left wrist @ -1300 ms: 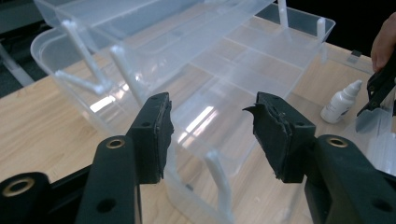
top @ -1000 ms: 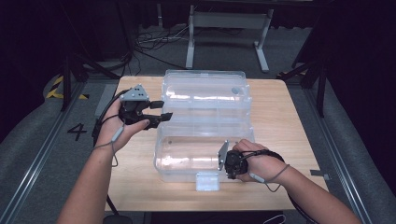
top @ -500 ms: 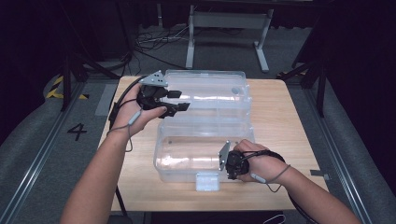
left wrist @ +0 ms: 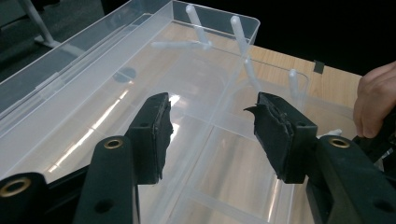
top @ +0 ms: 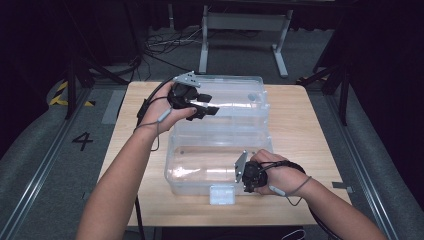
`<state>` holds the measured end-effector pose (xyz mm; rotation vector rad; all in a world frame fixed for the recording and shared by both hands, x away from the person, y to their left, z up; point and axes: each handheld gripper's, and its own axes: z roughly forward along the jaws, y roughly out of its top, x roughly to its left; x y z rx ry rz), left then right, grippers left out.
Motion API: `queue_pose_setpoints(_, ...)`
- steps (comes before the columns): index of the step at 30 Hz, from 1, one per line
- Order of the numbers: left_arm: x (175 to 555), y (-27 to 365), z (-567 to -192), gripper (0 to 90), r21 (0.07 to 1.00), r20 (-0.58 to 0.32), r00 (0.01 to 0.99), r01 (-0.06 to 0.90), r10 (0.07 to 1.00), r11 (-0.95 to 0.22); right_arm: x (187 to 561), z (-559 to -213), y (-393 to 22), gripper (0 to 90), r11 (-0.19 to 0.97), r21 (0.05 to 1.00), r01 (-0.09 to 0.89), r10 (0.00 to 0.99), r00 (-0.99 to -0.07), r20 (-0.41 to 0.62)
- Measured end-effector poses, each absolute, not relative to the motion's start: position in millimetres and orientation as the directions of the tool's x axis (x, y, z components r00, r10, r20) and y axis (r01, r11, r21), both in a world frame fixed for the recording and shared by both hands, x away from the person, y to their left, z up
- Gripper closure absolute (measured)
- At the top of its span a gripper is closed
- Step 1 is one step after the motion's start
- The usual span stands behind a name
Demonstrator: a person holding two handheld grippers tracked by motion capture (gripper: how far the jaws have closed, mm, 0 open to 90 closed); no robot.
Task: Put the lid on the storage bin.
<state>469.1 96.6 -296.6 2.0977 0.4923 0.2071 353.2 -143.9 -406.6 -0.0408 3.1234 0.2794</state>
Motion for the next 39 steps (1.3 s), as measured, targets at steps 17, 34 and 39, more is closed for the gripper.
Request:
queue_pose_setpoints(17,483.4,75.3,-318.0,61.7,0.751,-0.080,0.914,0.319,0.399,-0.579,353.6,-407.3,-145.6,84.9,0.980,0.196,-0.026,-0.026,-1.000,-0.006)
queue_pose_setpoints(34,483.4,72.3,-317.5,78.9,0.744,-0.087,0.914,0.323,0.396,-0.584,354.2,-408.4,-147.5,85.1,0.981,0.193,-0.019,-0.020,-1.000,0.000)
queue_pose_setpoints(39,482.1,71.4,-316.9,80.1,0.740,-0.081,0.917,0.318,0.390,-0.593,354.7,-409.0,-148.1,84.7,0.980,0.196,-0.020,-0.021,-1.000,0.003)
